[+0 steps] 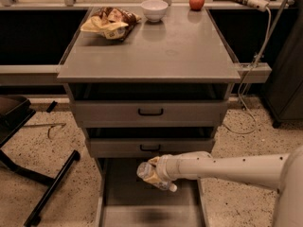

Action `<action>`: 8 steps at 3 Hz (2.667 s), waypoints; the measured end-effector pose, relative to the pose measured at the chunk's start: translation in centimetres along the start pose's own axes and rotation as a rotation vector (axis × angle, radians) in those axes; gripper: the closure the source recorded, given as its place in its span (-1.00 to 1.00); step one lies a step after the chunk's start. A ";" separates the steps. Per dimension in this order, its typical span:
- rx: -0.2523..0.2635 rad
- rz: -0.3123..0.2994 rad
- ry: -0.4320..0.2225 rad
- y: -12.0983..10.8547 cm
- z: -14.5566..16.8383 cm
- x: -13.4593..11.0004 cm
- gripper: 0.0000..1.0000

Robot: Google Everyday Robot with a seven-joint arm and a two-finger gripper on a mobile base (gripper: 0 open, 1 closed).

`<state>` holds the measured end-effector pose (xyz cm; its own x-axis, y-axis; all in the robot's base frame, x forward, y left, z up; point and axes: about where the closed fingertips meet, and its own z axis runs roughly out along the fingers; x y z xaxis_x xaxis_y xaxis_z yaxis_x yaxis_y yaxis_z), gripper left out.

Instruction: Place blue plastic bottle into bottom drawer

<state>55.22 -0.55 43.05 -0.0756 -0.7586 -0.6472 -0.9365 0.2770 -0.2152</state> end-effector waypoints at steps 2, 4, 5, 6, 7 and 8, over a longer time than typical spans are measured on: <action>-0.011 0.008 0.000 0.8 3.2 2.4 1.00; -0.031 0.045 0.067 1.9 7.2 8.0 1.00; -0.044 0.054 0.096 2.4 9.1 10.5 1.00; -0.071 0.090 0.092 3.6 11.4 12.5 1.00; -0.117 0.124 0.075 5.2 13.8 13.7 1.00; -0.162 0.149 0.072 6.6 15.5 14.8 1.00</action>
Offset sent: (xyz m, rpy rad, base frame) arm 0.0040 0.0009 -0.0312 0.0003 0.0029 -0.0002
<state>53.20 -0.80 20.74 -0.2364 -0.7577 -0.6083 -0.9553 0.2955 0.0032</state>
